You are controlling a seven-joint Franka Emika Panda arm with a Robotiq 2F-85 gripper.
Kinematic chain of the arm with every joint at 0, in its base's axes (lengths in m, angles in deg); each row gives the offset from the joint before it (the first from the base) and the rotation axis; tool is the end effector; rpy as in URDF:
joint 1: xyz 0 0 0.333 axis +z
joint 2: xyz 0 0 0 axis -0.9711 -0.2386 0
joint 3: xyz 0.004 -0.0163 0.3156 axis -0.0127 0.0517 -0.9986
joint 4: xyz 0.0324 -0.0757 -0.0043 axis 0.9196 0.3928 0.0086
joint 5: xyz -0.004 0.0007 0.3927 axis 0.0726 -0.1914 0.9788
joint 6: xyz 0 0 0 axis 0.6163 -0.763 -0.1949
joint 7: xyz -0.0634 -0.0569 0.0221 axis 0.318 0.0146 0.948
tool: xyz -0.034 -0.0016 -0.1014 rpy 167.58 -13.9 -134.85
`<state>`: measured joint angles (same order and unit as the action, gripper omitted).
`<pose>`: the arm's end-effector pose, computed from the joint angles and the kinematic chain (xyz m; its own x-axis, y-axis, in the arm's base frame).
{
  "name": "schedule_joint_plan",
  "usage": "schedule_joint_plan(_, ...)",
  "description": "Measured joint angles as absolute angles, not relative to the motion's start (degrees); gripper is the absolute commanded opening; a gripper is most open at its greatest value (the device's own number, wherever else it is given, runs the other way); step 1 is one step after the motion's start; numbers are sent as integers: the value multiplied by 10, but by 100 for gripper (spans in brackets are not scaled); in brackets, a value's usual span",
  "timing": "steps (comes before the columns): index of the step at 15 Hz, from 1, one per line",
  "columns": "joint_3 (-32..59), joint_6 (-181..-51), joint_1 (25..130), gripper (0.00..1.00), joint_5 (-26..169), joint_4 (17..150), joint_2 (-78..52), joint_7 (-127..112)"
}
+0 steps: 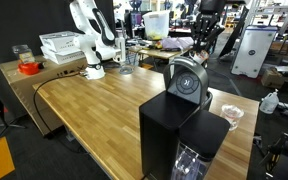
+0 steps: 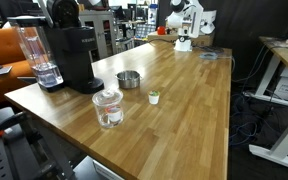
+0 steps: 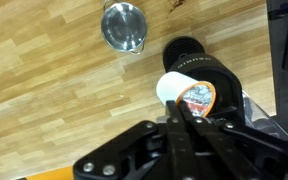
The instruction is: Remove the coffee pod from the coffee maker and put it on the table
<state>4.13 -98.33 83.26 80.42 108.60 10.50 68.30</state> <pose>0.5166 0.1199 0.5080 0.1421 0.9830 0.1164 0.9846 -0.1525 0.0856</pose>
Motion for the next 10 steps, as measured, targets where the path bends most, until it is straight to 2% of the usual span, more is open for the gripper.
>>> schedule_joint_plan(10,63,-995,817,1,759,1102,136,445)
